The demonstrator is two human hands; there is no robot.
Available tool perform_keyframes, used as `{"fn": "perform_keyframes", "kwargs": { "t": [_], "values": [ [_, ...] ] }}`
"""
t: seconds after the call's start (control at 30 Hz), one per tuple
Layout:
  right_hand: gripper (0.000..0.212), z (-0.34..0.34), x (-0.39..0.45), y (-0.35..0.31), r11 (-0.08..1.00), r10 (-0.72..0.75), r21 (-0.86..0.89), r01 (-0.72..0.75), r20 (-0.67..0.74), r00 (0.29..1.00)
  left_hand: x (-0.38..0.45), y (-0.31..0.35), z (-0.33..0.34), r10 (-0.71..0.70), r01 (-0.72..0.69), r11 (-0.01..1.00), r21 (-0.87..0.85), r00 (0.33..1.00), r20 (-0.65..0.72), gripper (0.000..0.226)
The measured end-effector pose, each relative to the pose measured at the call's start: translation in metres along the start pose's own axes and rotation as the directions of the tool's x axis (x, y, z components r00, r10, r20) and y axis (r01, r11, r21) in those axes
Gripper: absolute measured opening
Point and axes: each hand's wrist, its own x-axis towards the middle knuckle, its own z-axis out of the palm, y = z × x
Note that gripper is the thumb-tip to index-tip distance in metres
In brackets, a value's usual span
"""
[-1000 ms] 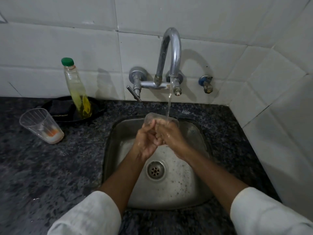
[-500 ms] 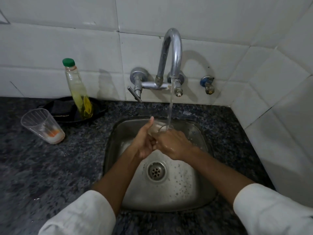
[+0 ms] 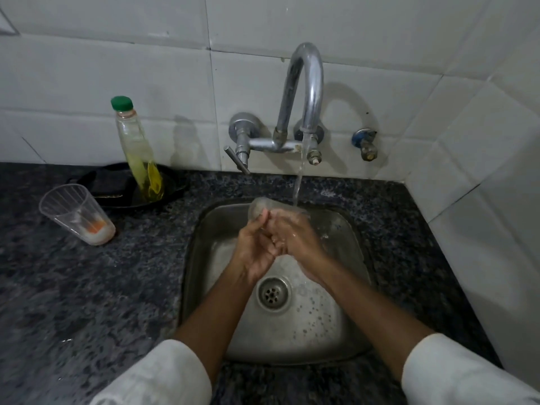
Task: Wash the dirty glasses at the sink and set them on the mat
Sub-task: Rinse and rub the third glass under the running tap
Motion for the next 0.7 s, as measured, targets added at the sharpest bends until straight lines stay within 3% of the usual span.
{"fn": "perform_keyframes", "kwargs": {
  "t": [0.03,0.07,0.1,0.13,0.17,0.2,0.23,0.27,0.3,0.37,0.4,0.43,0.5,0.57,0.63,0.7],
  "values": [
    [0.023,-0.004,-0.001,0.009,0.961,-0.125,-0.239,0.137,0.064,0.990,0.002,0.002,0.000,0.007,-0.006,0.999,0.041,1.000,-0.016,0.034],
    [0.023,-0.007,-0.002,0.015,0.830,-0.163,-0.508,0.230,0.173,0.971,0.004,0.004,0.000,-0.001,0.012,0.991,0.130,0.996,-0.086,0.039],
    [0.022,-0.011,0.001,0.025,0.694,-0.157,-0.663,0.279,0.239,0.958,0.005,0.005,0.002,-0.017,0.056,0.974,0.221,0.984,-0.178,0.046],
    [0.021,-0.013,0.000,0.031,0.714,-0.124,-0.651,0.259,0.246,0.961,0.005,0.004,0.007,-0.022,0.099,0.955,0.279,0.963,-0.267,0.055],
    [0.019,-0.011,-0.002,0.032,0.867,-0.108,-0.458,0.197,0.213,0.971,0.005,0.001,0.009,-0.017,0.118,0.949,0.293,0.945,-0.327,0.064],
    [0.018,-0.005,-0.007,0.026,0.992,-0.045,-0.111,0.057,0.108,0.993,0.004,-0.001,0.012,0.010,0.102,0.952,0.290,0.932,-0.361,0.067],
    [0.017,0.000,-0.008,0.023,0.962,0.085,0.260,-0.080,-0.010,0.996,0.002,-0.005,0.016,0.070,0.052,0.954,0.296,0.920,-0.386,0.062],
    [0.013,0.003,-0.009,0.024,0.822,0.262,0.539,-0.185,-0.069,0.963,0.000,-0.009,0.020,0.159,-0.005,0.939,0.344,0.894,-0.419,0.052],
    [0.015,0.006,-0.011,0.024,0.673,0.398,0.698,-0.244,-0.064,0.915,0.000,-0.012,0.020,0.282,-0.055,0.885,0.463,0.854,-0.438,0.046],
    [0.028,0.008,-0.011,0.032,0.465,0.547,0.836,-0.291,-0.013,0.837,-0.004,-0.013,0.020,0.558,-0.128,0.597,0.792,0.776,-0.295,0.055],
    [0.031,0.009,-0.010,0.034,0.432,0.561,0.853,-0.293,0.000,0.828,-0.009,-0.014,0.021,0.633,-0.164,0.420,0.893,0.758,-0.158,0.061],
    [0.033,0.010,-0.009,0.034,0.418,0.572,0.860,-0.294,0.003,0.820,-0.013,-0.015,0.023,0.659,-0.212,0.291,0.933,0.752,-0.035,0.065],
    [0.038,0.011,-0.006,0.034,0.379,0.599,0.872,-0.311,0.025,0.800,-0.019,-0.017,0.024,0.655,-0.272,0.159,0.949,0.749,0.105,0.063],
    [0.045,0.010,-0.003,0.032,0.348,0.589,0.885,-0.308,0.050,0.807,-0.024,-0.016,0.027,0.660,-0.315,0.078,0.946,0.727,0.188,0.058],
    [0.050,0.010,0.000,0.032,0.356,0.568,0.886,-0.298,0.047,0.821,-0.028,-0.012,0.030,0.660,-0.359,0.070,0.931,0.716,0.227,0.057],
    [0.050,0.011,0.003,0.028,0.395,0.553,0.878,-0.270,0.007,0.833,-0.034,-0.007,0.028,0.609,-0.393,0.224,0.892,0.771,0.187,0.059]
  ]
}}
